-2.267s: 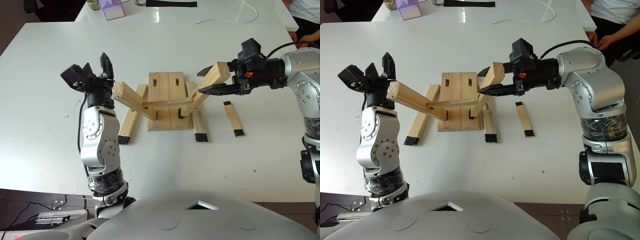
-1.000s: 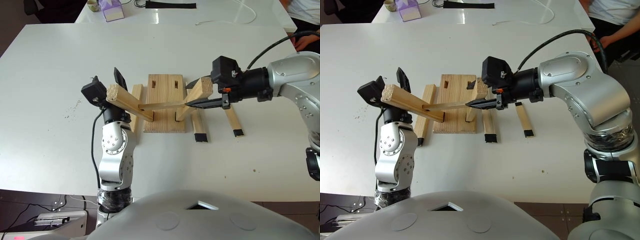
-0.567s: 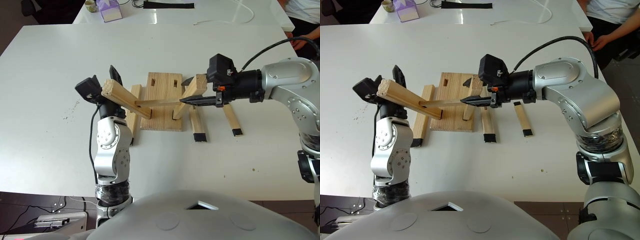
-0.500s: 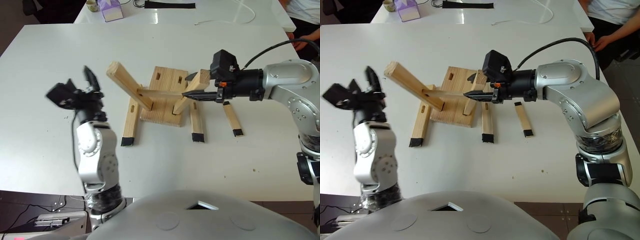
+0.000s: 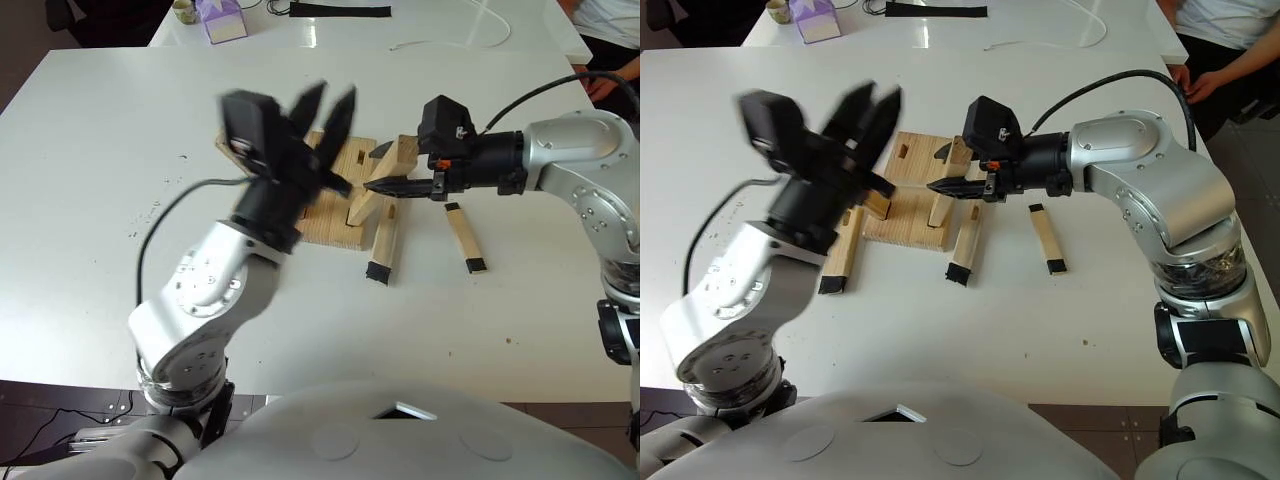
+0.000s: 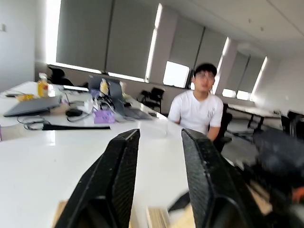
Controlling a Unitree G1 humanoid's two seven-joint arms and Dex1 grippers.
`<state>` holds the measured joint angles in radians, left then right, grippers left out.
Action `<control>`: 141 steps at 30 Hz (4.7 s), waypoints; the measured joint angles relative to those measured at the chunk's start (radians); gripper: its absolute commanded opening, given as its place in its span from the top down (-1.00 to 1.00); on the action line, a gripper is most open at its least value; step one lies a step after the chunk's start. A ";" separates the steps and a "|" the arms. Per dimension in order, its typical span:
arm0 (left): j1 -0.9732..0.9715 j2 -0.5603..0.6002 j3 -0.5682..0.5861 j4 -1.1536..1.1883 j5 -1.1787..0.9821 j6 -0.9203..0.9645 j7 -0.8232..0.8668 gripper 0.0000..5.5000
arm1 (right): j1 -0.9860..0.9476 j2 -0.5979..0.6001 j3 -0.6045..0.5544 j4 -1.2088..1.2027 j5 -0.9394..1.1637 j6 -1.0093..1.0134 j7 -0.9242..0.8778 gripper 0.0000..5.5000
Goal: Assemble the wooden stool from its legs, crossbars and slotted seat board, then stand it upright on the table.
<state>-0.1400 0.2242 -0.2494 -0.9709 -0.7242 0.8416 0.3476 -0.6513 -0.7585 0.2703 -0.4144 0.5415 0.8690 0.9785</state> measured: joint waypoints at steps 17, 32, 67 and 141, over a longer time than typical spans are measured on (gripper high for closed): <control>0.192 -0.124 -0.145 0.120 0.344 0.018 0.090 1.00 | -0.180 0.010 0.119 0.158 -0.090 -0.048 0.197 0.27; 0.209 -0.235 -0.142 0.281 0.504 -0.246 -0.044 1.00 | -0.205 0.052 0.151 0.148 -0.126 -0.009 0.192 0.27; 0.269 -0.133 0.298 -0.022 0.109 -0.159 -0.158 1.00 | -0.206 -0.051 0.093 0.179 -0.109 0.057 0.322 0.27; 0.388 -0.144 0.202 -0.050 0.648 -0.146 -0.045 1.00 | 0.792 0.577 -0.114 -0.628 -0.489 -0.022 -1.256 1.00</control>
<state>0.2482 0.0806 -0.0471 -1.0213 -0.0761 0.6960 0.3023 0.1403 -0.1815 0.1559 -1.0423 0.0524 0.8473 -0.2775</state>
